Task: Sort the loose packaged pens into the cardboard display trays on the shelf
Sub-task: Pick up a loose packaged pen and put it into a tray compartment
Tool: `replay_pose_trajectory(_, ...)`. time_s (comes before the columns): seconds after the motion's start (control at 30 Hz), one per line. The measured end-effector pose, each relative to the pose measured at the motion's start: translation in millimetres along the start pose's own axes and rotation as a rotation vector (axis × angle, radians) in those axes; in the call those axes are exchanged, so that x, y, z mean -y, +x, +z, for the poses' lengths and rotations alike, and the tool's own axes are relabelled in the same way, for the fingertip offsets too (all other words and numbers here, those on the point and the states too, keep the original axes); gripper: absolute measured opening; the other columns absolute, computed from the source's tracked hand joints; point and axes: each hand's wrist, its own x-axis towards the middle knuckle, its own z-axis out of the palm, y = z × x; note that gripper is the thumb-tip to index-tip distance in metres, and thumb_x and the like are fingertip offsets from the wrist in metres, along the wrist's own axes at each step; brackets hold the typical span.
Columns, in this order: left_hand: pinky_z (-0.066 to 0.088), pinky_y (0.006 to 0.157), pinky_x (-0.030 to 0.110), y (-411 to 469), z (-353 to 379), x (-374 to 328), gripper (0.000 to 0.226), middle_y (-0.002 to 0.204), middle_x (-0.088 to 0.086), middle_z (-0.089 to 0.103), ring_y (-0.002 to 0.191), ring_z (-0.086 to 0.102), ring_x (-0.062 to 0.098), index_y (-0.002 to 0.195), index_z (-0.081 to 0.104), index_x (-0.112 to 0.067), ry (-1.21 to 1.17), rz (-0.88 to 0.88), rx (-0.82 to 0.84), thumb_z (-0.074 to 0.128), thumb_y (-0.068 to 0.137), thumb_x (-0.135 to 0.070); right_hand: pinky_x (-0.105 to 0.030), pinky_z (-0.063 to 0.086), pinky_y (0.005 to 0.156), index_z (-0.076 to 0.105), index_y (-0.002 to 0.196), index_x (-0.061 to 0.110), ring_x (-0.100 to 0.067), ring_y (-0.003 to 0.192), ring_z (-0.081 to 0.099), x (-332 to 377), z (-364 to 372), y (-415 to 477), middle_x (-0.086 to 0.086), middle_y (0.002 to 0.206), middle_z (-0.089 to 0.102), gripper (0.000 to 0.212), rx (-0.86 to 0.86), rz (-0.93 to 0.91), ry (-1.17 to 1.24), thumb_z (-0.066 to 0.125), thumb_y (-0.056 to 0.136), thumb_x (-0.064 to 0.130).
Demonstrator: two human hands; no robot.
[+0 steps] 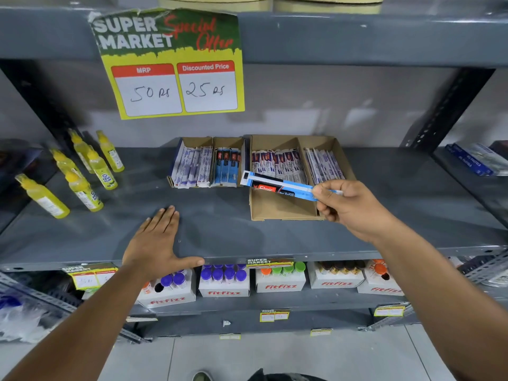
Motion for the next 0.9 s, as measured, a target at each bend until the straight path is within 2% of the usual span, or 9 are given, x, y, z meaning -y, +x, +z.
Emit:
replay_pose_trajectory(0.17,0.001,0.123,0.039,-0.1,0.0,0.1,0.145,0.164,0.004,-0.01,0.15,-0.008,0.02,0.154,-0.006,-0.012,0.011,0.001,0.001,0.004,0.045,-0.107,-0.025,0.044,0.057,0.067,0.092,0.015,-0.01,0.056,0.05,-0.9,1.3,-0.1,0.005,0.059,0.061,0.012,0.003,-0.002,0.02,0.062,0.091,0.026)
replay_pose_trajectory(0.27,0.002,0.123,0.04,-0.1,0.9,0.3,0.144,0.164,0.004,-0.009,0.15,-0.007,0.02,0.154,-0.004,-0.012,-0.001,0.004,-0.008,0.006,0.046,-0.107,-0.021,0.045,0.054,0.07,0.096,0.016,-0.009,0.056,0.05,-1.0,1.3,-0.8,0.004,0.058,0.06,0.011,0.025,-0.022,0.03,0.064,0.089,0.023)
replay_pose_trajectory(0.4,0.003,0.123,0.041,1.0,3.5,2.2,0.142,0.164,0.004,-0.005,0.151,-0.005,0.02,0.155,-0.001,-0.013,-0.016,0.011,-0.022,0.011,0.049,-0.107,-0.018,0.046,0.054,0.073,0.094,0.012,-0.007,0.056,0.052,-2.3,3.8,-2.6,0.005,0.057,0.062,0.013,0.066,-0.03,-0.068,0.066,0.088,0.021)
replay_pose_trajectory(0.67,0.005,0.123,0.043,1.8,4.2,2.9,0.142,0.165,0.004,-0.001,0.151,-0.002,0.022,0.155,0.002,-0.013,-0.012,0.012,-0.032,0.011,0.049,-0.106,-0.016,0.045,0.053,0.07,0.09,0.013,-0.004,0.054,0.05,-4.4,7.8,-3.5,0.009,0.055,0.06,0.015,0.028,-0.027,-0.126,0.062,0.091,0.026)
replay_pose_trajectory(0.9,0.002,0.123,0.041,1.7,4.8,2.8,0.143,0.164,0.004,-0.007,0.151,-0.007,0.02,0.155,-0.003,-0.012,-0.017,0.005,-0.018,0.009,0.048,-0.107,-0.018,0.044,0.05,0.071,0.088,0.017,-0.004,0.053,0.051,-2.9,9.7,-3.9,0.007,0.056,0.061,0.011,-0.023,-0.024,-0.076,0.063,0.09,0.025)
